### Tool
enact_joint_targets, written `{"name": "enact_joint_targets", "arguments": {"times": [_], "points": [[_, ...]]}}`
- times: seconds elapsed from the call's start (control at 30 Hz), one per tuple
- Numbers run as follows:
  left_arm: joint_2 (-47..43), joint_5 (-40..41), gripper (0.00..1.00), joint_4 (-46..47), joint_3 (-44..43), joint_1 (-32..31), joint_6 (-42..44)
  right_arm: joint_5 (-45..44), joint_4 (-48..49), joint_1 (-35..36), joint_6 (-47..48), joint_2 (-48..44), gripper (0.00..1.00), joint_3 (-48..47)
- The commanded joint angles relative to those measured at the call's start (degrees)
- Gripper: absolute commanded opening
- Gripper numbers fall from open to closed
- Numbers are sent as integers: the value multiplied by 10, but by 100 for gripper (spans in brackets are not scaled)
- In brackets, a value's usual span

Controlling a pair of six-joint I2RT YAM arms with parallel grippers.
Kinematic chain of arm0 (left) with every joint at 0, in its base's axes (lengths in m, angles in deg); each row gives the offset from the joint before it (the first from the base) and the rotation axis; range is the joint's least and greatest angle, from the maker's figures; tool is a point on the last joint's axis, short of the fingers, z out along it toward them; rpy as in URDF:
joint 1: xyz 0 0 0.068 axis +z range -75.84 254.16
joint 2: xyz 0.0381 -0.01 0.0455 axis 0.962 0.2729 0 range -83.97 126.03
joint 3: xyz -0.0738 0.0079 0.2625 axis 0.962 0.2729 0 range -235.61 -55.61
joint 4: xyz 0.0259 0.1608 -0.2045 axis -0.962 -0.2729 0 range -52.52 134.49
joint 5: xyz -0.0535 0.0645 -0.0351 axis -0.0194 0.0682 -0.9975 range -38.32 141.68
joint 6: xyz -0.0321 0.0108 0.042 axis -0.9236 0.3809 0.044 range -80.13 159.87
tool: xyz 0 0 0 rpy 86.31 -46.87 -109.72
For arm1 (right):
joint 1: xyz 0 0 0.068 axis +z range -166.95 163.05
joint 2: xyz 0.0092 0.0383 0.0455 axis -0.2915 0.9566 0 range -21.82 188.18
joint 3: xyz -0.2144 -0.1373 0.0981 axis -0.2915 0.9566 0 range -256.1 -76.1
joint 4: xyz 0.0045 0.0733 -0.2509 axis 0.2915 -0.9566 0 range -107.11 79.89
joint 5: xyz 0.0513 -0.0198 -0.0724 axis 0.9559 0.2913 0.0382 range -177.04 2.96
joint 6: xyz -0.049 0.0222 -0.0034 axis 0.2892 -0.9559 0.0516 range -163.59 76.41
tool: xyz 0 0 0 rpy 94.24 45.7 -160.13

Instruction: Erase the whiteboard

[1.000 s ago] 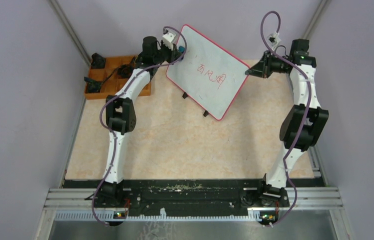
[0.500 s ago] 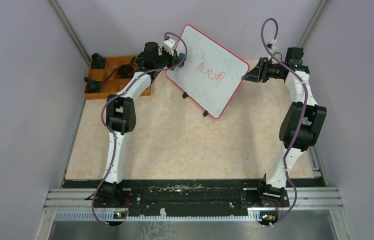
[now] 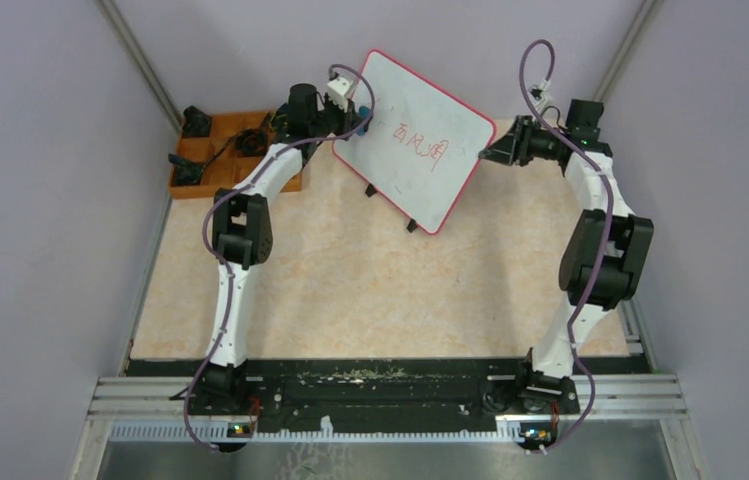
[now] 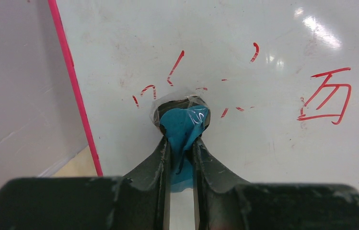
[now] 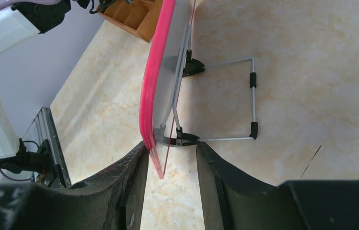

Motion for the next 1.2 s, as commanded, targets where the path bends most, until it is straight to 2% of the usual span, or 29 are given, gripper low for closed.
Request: {"name": "enact_joint_targets", "arguments": {"times": [0.0, 0.37, 0.77, 0.87, 0.93, 1.0, 1.03, 1.17], "points": [[-33, -9, 0, 12, -7, 1, -3, -4, 47, 9, -13, -41, 41, 2], [-34, -9, 0, 13, -7, 0, -6, -17, 63, 11, -36, -66, 41, 5], [-50, -4, 0, 10, 1, 0, 4, -34, 69, 41, -42, -21, 40, -33], [-56, -2, 0, 10, 3, 0, 8, -39, 70, 41, -39, -16, 34, -33], [-56, 0, 0, 10, 5, 0, 9, -43, 65, 41, -32, -11, 22, -38], [-57, 1, 0, 8, 4, 1, 9, -51, 49, 41, -21, -3, 4, -48], [-58, 1, 0, 8, 4, 1, 9, -60, 42, 41, -15, -1, 0, -53], [-59, 2, 0, 6, 6, 1, 11, -61, -7, 32, 19, 9, 0, -78]]}}
